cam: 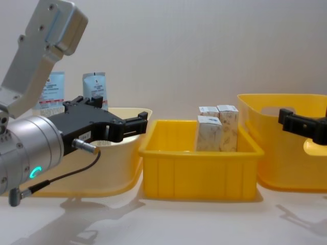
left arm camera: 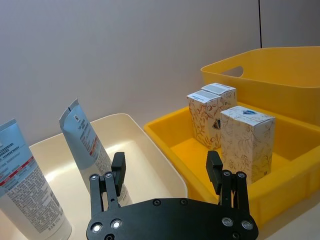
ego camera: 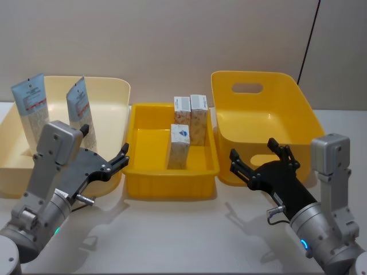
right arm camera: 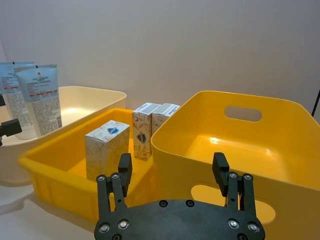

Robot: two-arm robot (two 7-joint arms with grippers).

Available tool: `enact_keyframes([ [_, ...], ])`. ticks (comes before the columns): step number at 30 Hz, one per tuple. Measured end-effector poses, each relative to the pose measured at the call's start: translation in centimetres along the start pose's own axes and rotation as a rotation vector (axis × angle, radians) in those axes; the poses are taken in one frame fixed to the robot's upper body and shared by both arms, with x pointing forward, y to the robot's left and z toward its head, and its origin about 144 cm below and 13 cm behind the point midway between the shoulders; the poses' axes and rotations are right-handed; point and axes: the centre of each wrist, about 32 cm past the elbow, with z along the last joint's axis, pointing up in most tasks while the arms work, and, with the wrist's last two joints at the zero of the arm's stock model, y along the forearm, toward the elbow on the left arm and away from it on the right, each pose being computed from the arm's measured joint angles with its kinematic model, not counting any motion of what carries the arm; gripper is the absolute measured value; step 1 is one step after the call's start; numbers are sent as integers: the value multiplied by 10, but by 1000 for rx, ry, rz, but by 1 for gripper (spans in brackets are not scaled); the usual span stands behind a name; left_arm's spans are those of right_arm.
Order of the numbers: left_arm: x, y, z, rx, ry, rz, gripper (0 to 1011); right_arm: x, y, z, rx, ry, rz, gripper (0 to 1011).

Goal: Bimanual collaborative sorting of washing and personal care products

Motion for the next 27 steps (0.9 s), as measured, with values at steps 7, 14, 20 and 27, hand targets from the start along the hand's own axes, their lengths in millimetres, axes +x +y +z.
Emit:
enact_keyframes([
  [7, 0, 0, 0, 0, 0, 0, 1003, 0, 0, 0, 0, 0, 0, 1001],
  [14, 0, 0, 0, 0, 0, 0, 1003, 0, 0, 0, 0, 0, 0, 1001],
  [20, 0, 0, 0, 0, 0, 0, 1003, 0, 0, 0, 0, 0, 0, 1001],
  [27, 0, 0, 0, 0, 0, 0, 1003, 0, 0, 0, 0, 0, 0, 1001],
])
